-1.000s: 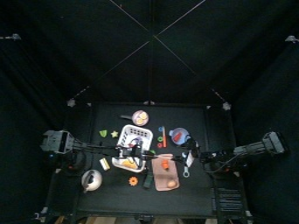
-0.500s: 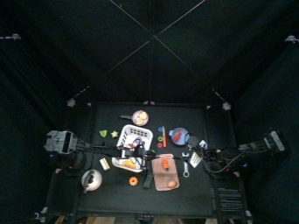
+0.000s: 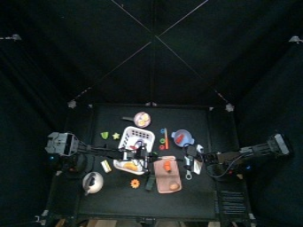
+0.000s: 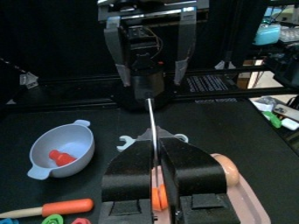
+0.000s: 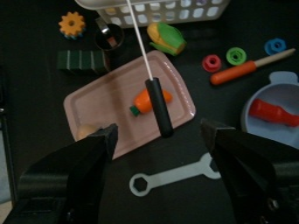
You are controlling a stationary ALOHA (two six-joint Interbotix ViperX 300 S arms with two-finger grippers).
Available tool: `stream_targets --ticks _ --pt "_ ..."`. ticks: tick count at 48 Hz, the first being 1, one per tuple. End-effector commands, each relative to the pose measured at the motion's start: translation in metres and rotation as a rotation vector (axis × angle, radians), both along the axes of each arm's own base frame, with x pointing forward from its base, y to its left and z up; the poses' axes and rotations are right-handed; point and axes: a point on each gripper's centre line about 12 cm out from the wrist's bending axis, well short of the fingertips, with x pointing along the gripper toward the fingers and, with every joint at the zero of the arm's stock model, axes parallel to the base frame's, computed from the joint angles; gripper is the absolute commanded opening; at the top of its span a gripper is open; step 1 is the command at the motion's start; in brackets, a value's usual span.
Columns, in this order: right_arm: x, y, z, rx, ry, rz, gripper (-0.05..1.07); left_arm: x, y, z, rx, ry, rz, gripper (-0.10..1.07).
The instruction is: Regrasp cleaver
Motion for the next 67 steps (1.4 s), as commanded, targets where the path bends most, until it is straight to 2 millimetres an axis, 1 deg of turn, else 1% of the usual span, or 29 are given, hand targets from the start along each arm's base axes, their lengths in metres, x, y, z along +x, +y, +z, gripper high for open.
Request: stream_targets --ticks 1,9,20,27,36,40,44,53,58,67 --pt "0.004 0.003 0.002 0.015 -0.07 0.027 1.03 0.004 0.0 0.011 -0.001 -0.034 0.0 0.4" --pt "0.01 0.005 -0.005 0.019 -0.095 0.049 1.03 0.004 0.0 0.011 -0.001 -0.035 0.0 0.4" --pt "0.012 -0.001 -0.012 0.016 -0.079 0.027 1.03 0.005 -0.003 0.012 -0.001 -0.038 -0.005 0.4" --pt "0.015 -0.005 -0.015 0.012 -0.075 0.011 1.03 0.004 -0.005 0.013 -0.016 -0.04 -0.004 0.4" --pt "0.019 -0.006 -0.017 0.009 -0.074 0.014 1.02 0.004 -0.006 0.012 -0.045 -0.038 0.014 0.4" --pt "0.019 -0.005 -0.018 0.009 -0.07 0.014 1.01 0.004 -0.004 0.011 -0.058 -0.035 0.025 0.4" --pt "0.019 -0.005 -0.018 0.008 -0.068 0.014 0.94 0.003 -0.005 0.009 -0.064 -0.03 0.029 0.4" --pt "0.019 -0.007 -0.018 0.01 -0.068 0.003 0.73 0.004 -0.005 0.004 -0.059 -0.018 0.026 0.4" --pt "0.018 -0.009 -0.018 0.009 -0.064 -0.002 0.6 0.006 -0.005 -0.002 -0.059 -0.005 0.027 0.4" --pt "0.015 -0.01 -0.017 0.005 -0.058 -0.011 0.41 0.006 -0.005 -0.003 -0.059 -0.001 0.027 0.4"
